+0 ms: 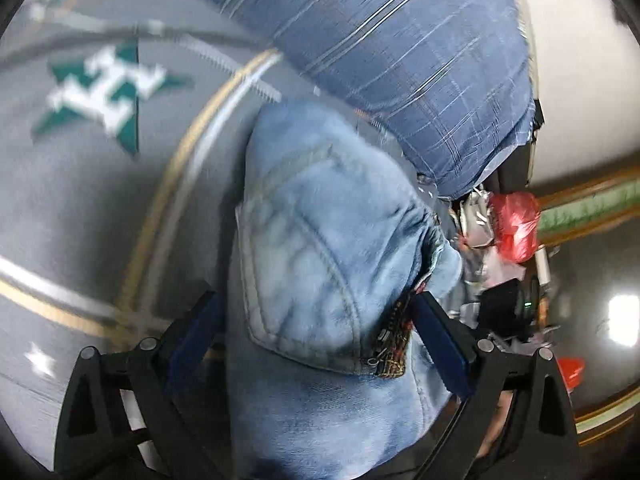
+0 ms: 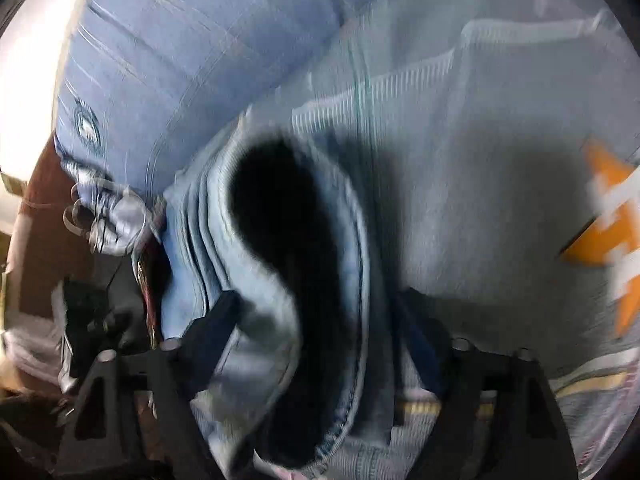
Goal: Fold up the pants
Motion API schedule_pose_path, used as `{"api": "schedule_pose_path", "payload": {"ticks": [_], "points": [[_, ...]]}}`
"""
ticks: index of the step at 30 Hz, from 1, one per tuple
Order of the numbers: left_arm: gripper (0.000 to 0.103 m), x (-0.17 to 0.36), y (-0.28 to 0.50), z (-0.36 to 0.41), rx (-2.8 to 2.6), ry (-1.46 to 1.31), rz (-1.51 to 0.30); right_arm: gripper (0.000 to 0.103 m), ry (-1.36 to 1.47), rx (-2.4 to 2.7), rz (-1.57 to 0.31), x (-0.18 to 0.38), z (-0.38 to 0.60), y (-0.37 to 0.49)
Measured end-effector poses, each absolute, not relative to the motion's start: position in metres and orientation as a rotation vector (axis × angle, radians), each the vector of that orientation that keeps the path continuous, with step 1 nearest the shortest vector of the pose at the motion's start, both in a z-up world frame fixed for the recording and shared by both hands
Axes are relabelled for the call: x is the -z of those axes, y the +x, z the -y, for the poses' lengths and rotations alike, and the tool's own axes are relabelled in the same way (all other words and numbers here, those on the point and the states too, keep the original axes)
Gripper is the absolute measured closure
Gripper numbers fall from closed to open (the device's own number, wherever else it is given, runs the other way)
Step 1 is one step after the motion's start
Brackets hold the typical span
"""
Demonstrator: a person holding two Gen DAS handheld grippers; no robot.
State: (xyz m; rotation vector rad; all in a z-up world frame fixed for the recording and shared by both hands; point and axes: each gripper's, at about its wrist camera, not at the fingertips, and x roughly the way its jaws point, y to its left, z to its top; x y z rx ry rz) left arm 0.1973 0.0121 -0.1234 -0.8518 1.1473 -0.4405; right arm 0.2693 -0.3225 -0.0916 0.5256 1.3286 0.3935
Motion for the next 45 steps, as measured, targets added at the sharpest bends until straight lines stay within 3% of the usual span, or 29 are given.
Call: {"api": "schedule_pose_path", "payload": {"ticks": [9,14,17,21,25,28,36,45], "points": [[0.01,0.128,0.2,0.005,0.407,-0.782,-1.195,0.045,0.5,-0.421,-1.346,0.099,0.323,0.273],[0.037,0.115,0.188,0.012,0.356,-0.702,-1.128,0.06,0.328,-0.381,-1.282,0.088,0.299,0.266],[0.044,0.097,0.173,0.02,0.33,-0.625,-1.043,0.066,0.237,-0.363,-1.192,0.073,0.285,0.253],[0.044,0.08,0.152,0.016,0.315,-0.564,-0.988,0.068,0.218,-0.394,-1.138,0.068,0.274,0.242],[0.04,0.106,0.149,-0.004,0.289,-0.617,-1.058,0.069,0.172,-0.421,-1.146,0.074,0.257,0.235],[0.045,0.111,0.146,-0.017,0.309,-0.691,-1.029,0.071,0.147,-0.416,-1.116,0.07,0.249,0.232],[0.048,0.075,0.118,-0.036,0.289,-0.654,-0.878,0.08,0.166,-0.439,-1.023,0.04,0.227,0.207],[0.049,0.021,0.152,-0.069,0.262,-0.677,-0.843,0.081,0.195,-0.522,-0.949,-0.008,0.183,0.249]]}}
